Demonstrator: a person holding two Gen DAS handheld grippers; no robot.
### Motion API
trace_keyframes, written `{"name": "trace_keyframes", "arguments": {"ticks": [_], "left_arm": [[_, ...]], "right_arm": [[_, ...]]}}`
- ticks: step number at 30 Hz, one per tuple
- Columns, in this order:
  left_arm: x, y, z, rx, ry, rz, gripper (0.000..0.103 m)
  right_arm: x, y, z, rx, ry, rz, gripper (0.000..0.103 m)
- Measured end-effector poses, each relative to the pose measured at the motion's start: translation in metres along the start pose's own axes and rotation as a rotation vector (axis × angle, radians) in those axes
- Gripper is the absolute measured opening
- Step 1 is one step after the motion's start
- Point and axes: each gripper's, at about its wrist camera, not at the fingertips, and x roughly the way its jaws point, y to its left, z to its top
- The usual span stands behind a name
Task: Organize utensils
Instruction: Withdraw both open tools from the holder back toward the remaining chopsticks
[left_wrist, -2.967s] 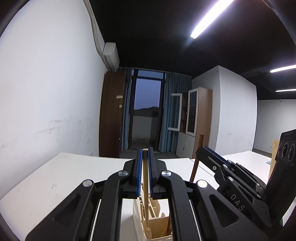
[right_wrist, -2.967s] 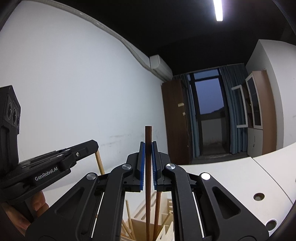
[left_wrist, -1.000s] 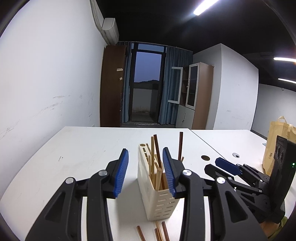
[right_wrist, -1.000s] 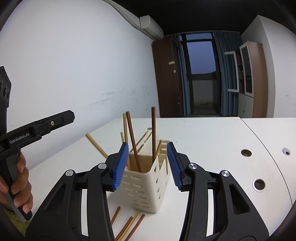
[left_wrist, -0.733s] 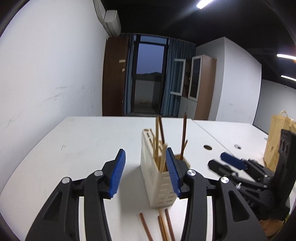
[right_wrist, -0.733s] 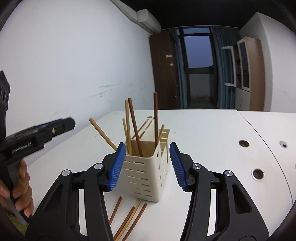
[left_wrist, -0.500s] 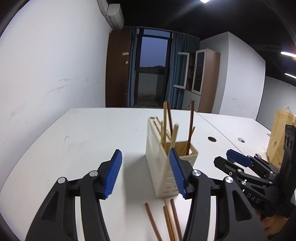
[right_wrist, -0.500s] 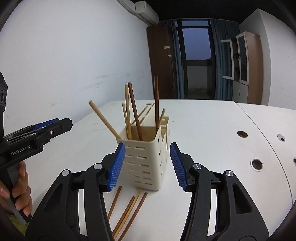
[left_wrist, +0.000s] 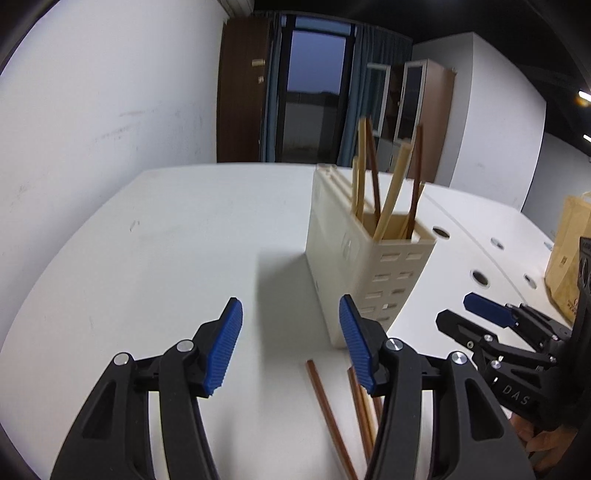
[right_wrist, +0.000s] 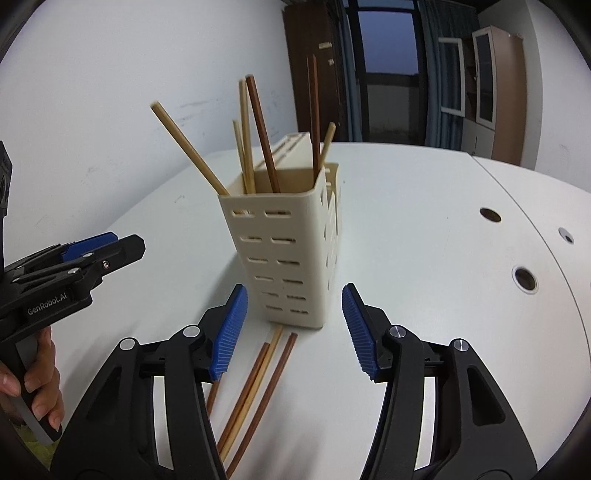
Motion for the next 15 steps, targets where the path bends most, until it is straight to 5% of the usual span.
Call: {"name": "trace_keyframes", "arguments": {"ticks": [15], "left_arm": [[0.038, 0.006, -0.024, 0.008, 0.133, 0.006, 0.055]], "right_arm": [[0.052, -0.001, -0.023, 0.005, 0.178, -0.029, 0.051]]}}
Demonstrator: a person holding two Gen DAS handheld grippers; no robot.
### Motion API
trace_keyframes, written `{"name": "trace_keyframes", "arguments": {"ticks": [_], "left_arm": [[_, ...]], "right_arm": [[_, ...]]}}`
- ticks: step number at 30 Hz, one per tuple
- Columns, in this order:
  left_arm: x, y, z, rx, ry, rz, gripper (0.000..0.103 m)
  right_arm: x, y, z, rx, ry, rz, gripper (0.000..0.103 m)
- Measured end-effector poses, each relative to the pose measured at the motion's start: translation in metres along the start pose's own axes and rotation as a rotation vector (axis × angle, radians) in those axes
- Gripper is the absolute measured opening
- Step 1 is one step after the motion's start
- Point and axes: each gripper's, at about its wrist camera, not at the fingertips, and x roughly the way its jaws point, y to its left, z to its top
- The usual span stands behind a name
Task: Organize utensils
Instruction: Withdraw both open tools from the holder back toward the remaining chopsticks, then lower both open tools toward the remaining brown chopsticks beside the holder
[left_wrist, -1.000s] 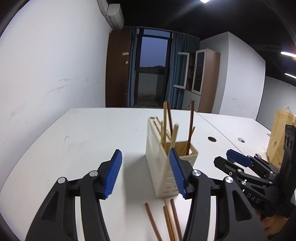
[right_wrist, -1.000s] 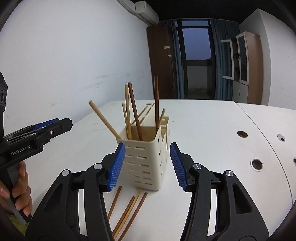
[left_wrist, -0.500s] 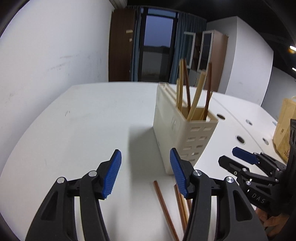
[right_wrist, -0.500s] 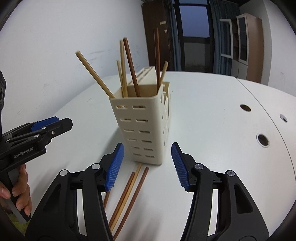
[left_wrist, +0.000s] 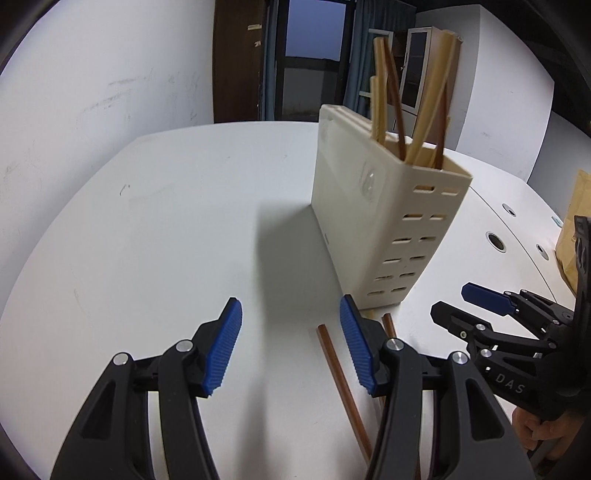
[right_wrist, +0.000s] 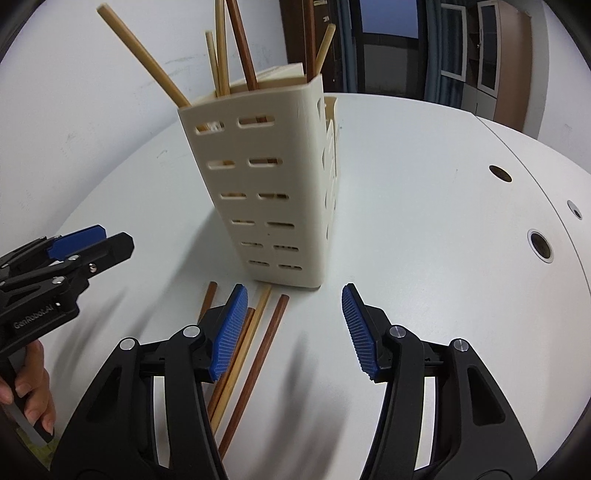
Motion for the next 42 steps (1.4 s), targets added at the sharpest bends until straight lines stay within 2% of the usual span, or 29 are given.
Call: {"name": "trace_keyframes", "arguments": {"ticks": [10, 14, 26, 30, 37, 42], "left_arm": [[0.020, -0.002, -0.008, 0.017, 0.058, -0.004, 0.055], [0.024, -0.002, -0.009, 0.019, 0.069, -0.008, 0.055], [0.033, -0.004, -0.012, 0.026, 0.097, -0.003, 0.055], [0.037, -0.003, -0.013, 0.026, 0.108, 0.001, 0.054], [0.042, -0.004, -0.016, 0.030, 0.124, 0.004, 0.054], [0.049, -0.007, -0.016, 0.034, 0.142, 0.001, 0.054]], "right_arm": [[0.034, 0.007, -0.008, -0.011, 0.082, -0.023, 0.050], [0.044, 0.010, -0.012, -0.019, 0.110, -0.024, 0.046], [0.056, 0.018, -0.015, -0.030, 0.147, -0.033, 0.044], [0.060, 0.017, -0.012, -0.032, 0.154, -0.029, 0.037], [0.061, 0.021, -0.010, -0.059, 0.165, -0.047, 0.035], [0.057, 0.025, -0.012, -0.079, 0.180, -0.060, 0.027]]}}
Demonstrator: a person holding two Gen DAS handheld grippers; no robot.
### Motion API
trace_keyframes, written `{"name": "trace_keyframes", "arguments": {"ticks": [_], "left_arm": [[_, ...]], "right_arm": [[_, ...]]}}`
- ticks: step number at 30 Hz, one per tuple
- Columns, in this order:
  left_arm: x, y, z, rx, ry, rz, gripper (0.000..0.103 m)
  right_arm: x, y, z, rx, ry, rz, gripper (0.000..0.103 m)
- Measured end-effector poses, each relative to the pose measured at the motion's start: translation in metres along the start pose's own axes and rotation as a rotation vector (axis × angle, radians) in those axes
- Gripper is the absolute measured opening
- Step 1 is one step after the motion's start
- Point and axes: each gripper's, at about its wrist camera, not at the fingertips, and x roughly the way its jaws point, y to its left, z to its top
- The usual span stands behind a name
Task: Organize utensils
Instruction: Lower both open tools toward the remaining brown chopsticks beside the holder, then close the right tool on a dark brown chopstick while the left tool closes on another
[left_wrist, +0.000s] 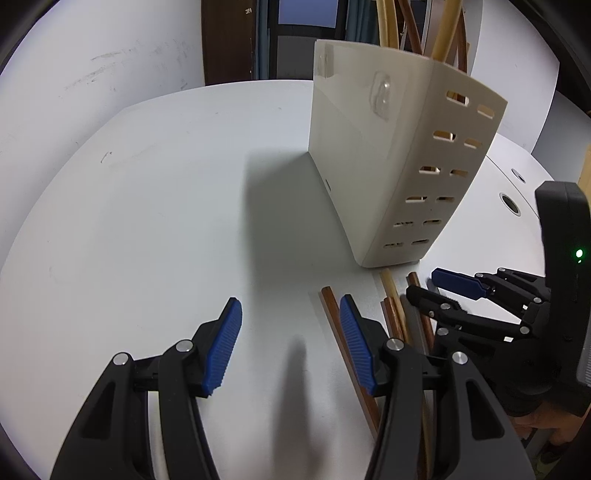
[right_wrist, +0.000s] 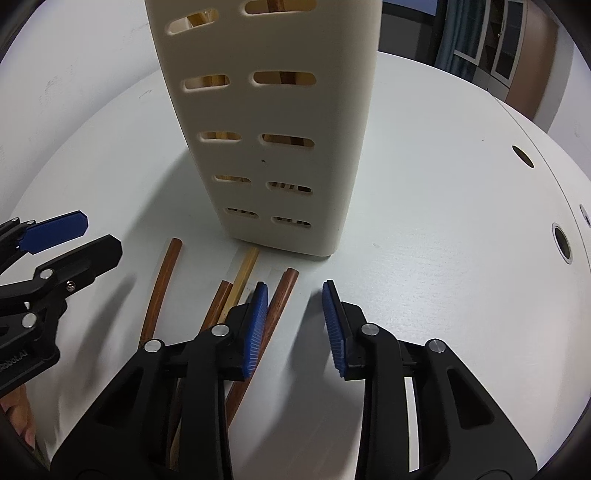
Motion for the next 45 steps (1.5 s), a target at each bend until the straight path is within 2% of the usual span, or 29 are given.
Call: {"name": "trace_keyframes", "arguments": {"ticks": [6, 16, 21, 26, 29, 34, 39, 45], "left_arm": [[0.013, -0.006, -0.001, 0.020, 0.035, -0.009, 0.054], [0.040, -0.016, -0.001, 0.041, 0.099, -0.023, 0.054], [0.043, -0.023, 0.000, 0.078, 0.102, 0.017, 0.045], [0.044, -0.024, 0.005, 0.087, 0.113, 0.006, 0.019], [0.044, -0.028, 0.006, 0.103, 0.106, 0.009, 0.012], [0.043, -0.027, 0.006, 0.113, 0.109, 0.019, 0.007], [0.047, -0.042, 0.004, 0.119, 0.118, 0.025, 0.007], [0.023, -0.041, 0.008, 0.105, 0.049, 0.003, 0.007]], "right_arm": [[-0.002, -0.010, -0.001, 0.005, 0.012, 0.016, 0.016], [-0.001, -0.021, 0.002, 0.030, 0.008, 0.029, 0.011], [-0.002, -0.022, 0.002, 0.033, 0.007, 0.025, 0.008], [-0.003, -0.022, 0.002, 0.037, 0.005, 0.022, 0.007], [-0.004, -0.025, 0.000, 0.044, 0.006, 0.029, 0.007], [0.002, -0.034, 0.005, 0.049, 0.007, 0.029, 0.007], [-0.005, -0.037, 0.005, 0.067, -0.017, 0.053, 0.007], [-0.030, -0.038, 0.006, 0.063, -0.083, 0.071, 0.007]]}}
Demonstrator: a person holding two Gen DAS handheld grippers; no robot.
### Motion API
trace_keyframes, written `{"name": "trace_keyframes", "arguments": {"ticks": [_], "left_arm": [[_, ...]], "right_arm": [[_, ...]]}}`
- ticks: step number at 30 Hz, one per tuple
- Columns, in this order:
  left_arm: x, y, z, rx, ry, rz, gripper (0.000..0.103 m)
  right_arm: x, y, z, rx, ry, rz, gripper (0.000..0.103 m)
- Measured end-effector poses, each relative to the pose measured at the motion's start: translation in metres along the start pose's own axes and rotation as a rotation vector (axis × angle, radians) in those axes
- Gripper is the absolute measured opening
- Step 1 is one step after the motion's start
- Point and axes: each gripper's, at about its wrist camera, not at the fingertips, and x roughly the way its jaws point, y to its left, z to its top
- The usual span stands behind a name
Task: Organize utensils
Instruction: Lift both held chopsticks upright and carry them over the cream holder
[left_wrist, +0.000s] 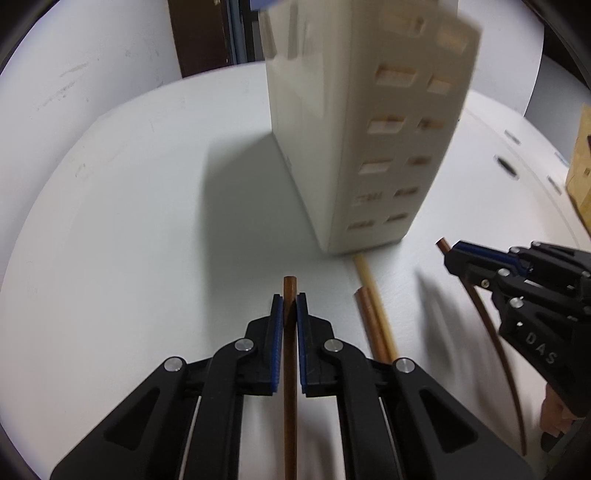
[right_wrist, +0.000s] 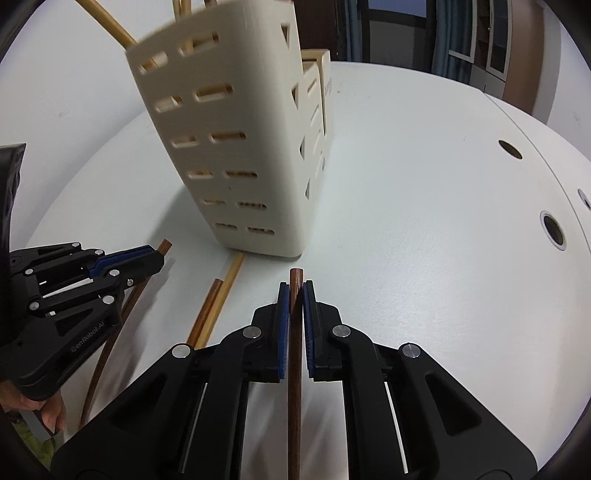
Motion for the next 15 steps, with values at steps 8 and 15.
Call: {"name": "trace_keyframes", "arguments": {"ticks": [8, 15], "left_arm": [[-0.061, -0.008, 0.014, -0.007, -0.152, -0.051, 0.007], [-0.097, -0.007, 0.022, -0.014, -0.246, -0.054, 0.007]], "right_arm": [[-0.045, 0.004, 0.012, -0.017, -0.120, 0.020, 0.007], [-0.082, 0.014, 0.018, -0.033, -0.220, 0.057, 0.007]]}}
